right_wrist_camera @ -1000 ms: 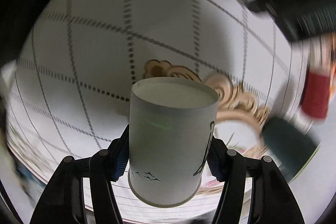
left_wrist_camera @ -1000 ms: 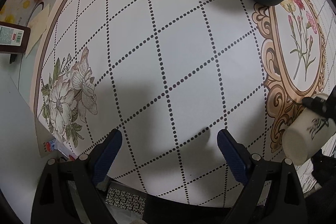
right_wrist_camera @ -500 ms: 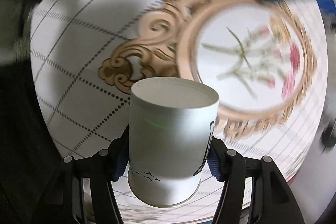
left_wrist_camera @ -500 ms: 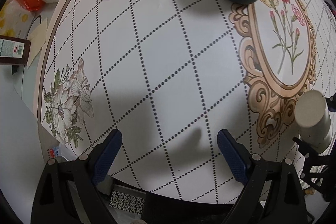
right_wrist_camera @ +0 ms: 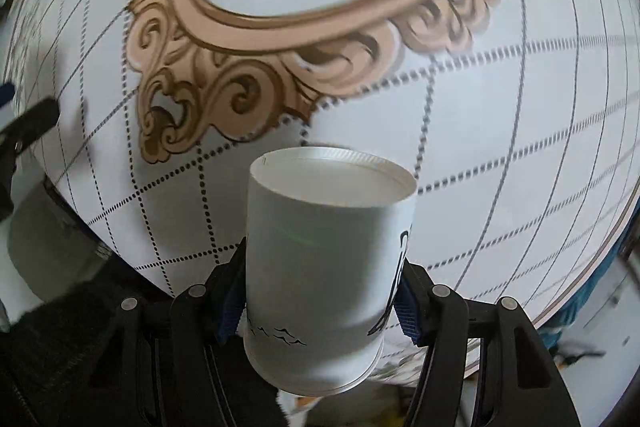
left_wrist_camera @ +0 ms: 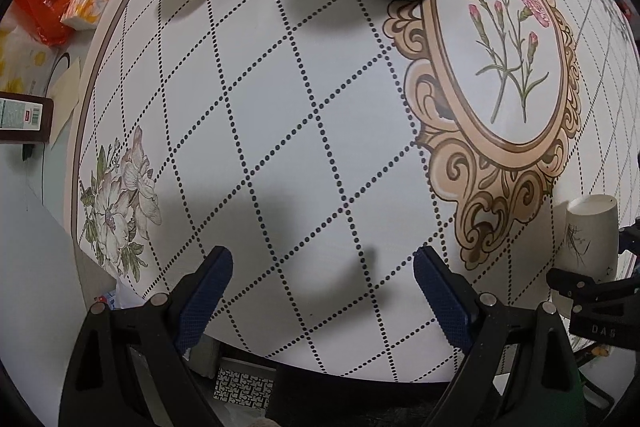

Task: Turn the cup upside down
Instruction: 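Lower the inverted cup onto the floral oval and open the right gripper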

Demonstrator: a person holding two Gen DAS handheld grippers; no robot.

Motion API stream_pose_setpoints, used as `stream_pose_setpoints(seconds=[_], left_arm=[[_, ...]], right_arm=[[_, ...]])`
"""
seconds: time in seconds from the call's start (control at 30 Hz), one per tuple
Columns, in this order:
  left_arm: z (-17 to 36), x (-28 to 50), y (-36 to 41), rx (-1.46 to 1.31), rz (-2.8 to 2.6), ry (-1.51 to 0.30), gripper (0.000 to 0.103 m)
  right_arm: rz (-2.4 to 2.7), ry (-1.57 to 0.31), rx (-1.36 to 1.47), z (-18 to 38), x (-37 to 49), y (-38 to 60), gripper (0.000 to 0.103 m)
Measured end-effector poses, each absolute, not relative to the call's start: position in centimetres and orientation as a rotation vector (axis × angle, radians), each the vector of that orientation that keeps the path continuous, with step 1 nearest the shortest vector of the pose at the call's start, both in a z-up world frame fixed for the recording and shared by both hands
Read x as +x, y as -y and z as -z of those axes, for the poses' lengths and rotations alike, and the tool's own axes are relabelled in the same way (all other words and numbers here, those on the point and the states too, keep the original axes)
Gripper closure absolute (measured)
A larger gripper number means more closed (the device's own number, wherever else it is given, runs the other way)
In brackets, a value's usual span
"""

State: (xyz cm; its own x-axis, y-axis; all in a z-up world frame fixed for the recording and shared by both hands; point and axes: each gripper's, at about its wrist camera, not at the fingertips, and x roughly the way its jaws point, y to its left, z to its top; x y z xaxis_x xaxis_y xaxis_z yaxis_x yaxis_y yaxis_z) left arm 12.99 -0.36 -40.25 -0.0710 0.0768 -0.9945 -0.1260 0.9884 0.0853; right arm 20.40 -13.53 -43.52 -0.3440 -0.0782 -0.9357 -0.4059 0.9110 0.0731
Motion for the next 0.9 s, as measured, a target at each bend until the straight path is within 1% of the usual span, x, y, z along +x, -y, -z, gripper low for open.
stream_pose_setpoints(seconds=[0.17, 0.33, 0.4, 0.43, 0.67, 0.7, 0.83, 0.87, 0.9], left_arm=[[39.9, 12.8, 1.0, -0.037, -0.151, -1.655, 0.01], [39.8, 12.0, 1.1, -0.041, -0.152, -1.655, 0.01], [39.8, 11.9, 1.1, -0.042, -0.152, -1.655, 0.01], [39.7, 11.9, 1.2, -0.043, -0.152, -1.655, 0.01], [39.8, 11.2, 1.0, -0.039, -0.144, -1.651, 0.01], [39.7, 11.2, 1.1, -0.038, -0.142, -1.651, 0.01], [39.6, 11.5, 1.6, -0.035, -0.135, -1.654, 0.01], [39.5, 11.4, 1.8, -0.033, -0.134, -1.654, 0.01], [39.5, 11.5, 1.9, -0.031, -0.132, -1.655, 0.01]], right_arm=[[-0.314, -1.939, -0.315, 43.7, 20.7, 15.4, 0.038], [-0.281, -1.976, -0.269, 44.8, 21.5, 14.9, 0.035], [-0.29, -1.981, -0.257, 44.3, 22.3, 14.8, 0.024], [-0.293, -1.979, -0.252, 44.5, 22.5, 15.0, 0.023], [-0.258, -1.951, -0.237, 42.4, 24.9, 16.1, 0.023], [-0.256, -1.948, -0.235, 41.1, 25.2, 16.5, 0.023], [-0.254, -1.934, -0.245, 39.8, 26.8, 17.0, 0.023], [-0.255, -1.931, -0.246, 40.5, 26.7, 17.0, 0.026], [-0.256, -1.929, -0.248, 40.2, 27.1, 17.0, 0.035]])
